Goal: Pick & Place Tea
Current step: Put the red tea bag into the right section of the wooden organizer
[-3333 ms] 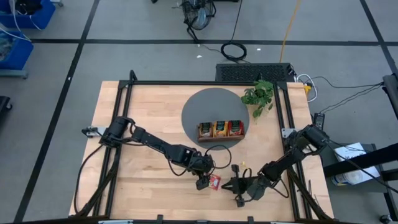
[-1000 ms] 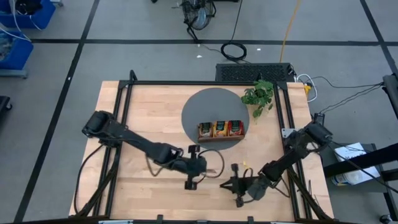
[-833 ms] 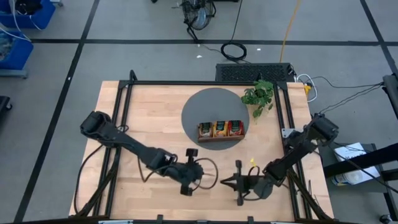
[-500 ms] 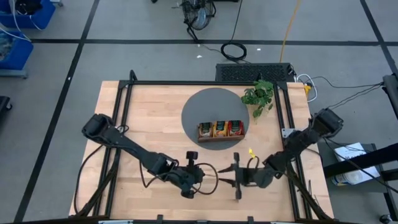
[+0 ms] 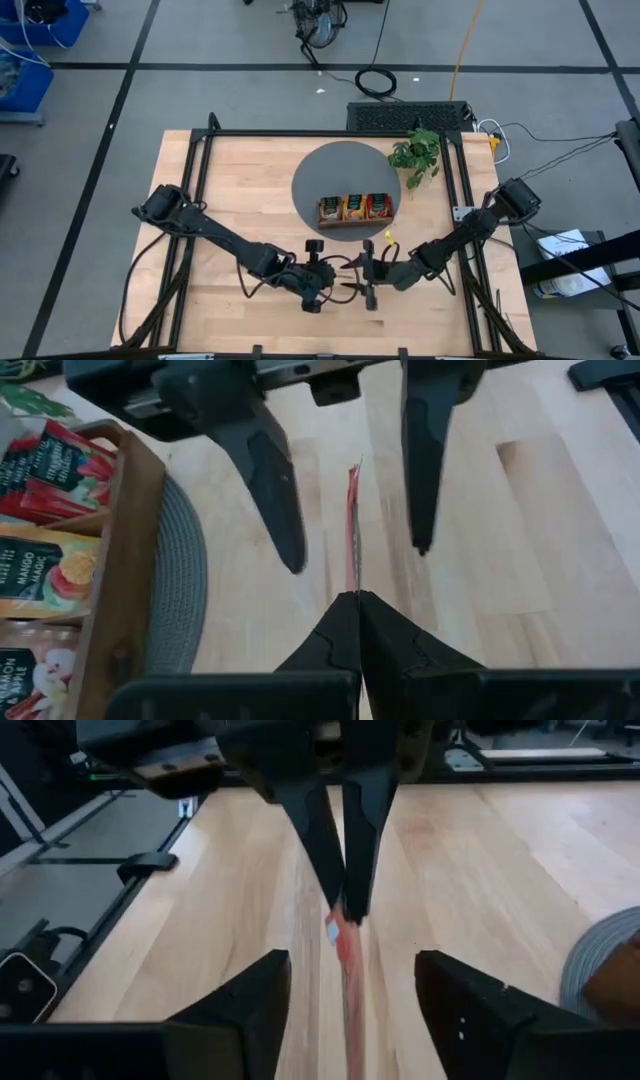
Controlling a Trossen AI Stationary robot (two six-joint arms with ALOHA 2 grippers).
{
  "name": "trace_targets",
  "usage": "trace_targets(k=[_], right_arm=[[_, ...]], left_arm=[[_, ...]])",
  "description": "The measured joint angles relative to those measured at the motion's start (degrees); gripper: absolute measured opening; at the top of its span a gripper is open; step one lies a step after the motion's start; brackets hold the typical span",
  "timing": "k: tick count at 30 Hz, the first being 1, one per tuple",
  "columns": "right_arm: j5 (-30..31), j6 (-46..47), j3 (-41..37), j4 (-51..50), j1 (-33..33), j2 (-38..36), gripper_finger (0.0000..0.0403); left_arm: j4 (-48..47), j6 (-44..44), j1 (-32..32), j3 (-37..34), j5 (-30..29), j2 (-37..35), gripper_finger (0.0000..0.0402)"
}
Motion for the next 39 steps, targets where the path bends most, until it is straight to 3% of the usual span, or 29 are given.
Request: trace_targets(k=[5,13,21,33,39], right_arm=[[-0.08,-1.3,0.06,2.26,0.08,-0.02,0.0141],[-1.3,-3.14,0.06,1.61,0.1,-0.04,0.0009],[-1.48,-3.7,0.08,0.57,0.12,-0.08,0.0003],[-1.69,-4.12,0.06,-1.59,1.22,-0.04,0.0001],[-1.67,-5.16,0.05,-1.09,1.66,-0.04,0.0001]], left_arm=[[0.13,-0.12,-0.02,0.0,0.05,0.0,0.0003],[0.57,-0.15,0.11,0.0,0.2,0.0,0.0003],[1.55,0.49,0.13,0.0,0.34,0.0,0.0013],[-0.36,2.24,-0.71,0.0,0.2,-0.7,0.0121],[-0.43,2.24,-1.7,0.0,4.01,-3.61,0.0158]])
